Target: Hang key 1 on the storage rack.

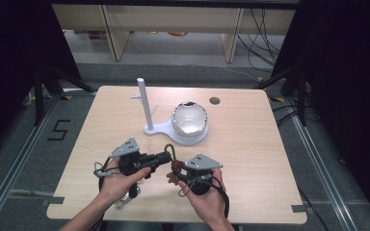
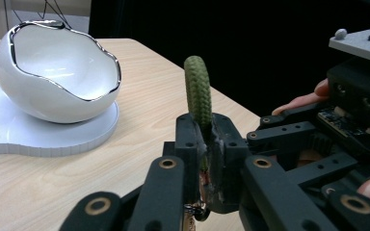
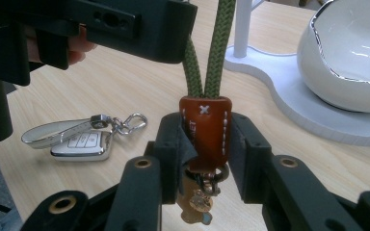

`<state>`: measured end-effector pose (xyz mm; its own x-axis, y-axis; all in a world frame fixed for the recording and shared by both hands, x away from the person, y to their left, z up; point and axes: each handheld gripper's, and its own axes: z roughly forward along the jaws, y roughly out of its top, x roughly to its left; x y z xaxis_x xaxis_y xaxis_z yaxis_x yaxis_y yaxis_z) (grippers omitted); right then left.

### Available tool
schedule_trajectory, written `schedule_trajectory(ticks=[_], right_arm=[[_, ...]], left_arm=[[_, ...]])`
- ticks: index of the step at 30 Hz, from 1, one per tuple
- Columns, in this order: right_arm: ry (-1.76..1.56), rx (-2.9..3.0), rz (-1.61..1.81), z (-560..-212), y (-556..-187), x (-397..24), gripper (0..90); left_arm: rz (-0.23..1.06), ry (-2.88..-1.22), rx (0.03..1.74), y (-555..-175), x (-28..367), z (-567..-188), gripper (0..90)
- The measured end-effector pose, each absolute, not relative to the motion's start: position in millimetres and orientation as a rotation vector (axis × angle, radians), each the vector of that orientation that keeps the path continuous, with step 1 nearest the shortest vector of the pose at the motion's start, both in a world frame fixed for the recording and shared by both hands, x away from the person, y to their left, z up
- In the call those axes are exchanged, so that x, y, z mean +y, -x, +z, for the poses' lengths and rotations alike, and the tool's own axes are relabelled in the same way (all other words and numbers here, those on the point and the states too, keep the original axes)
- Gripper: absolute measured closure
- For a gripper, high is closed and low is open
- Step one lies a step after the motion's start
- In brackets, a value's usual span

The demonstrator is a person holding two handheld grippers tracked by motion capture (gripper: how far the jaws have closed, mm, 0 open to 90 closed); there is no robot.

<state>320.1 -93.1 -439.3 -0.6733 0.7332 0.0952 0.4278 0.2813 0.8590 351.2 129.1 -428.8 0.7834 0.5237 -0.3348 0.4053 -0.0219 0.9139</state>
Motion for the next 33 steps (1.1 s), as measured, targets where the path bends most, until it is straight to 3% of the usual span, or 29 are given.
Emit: schedule_trajectory(ticks=[23,33], right_arm=[[-0.983,2.211,1.347,-433.1,-320.9,-86.4,66.4],[-0.996,2.239,1.348,-433.2,-321.7,-83.6,59.3]], left_arm=[[0.2,-1.613,0.715,-345.8,131.3,-422.5,84.2],[0.264,-1.607,0.72,-349.0,138.4,-419.3,84.4]])
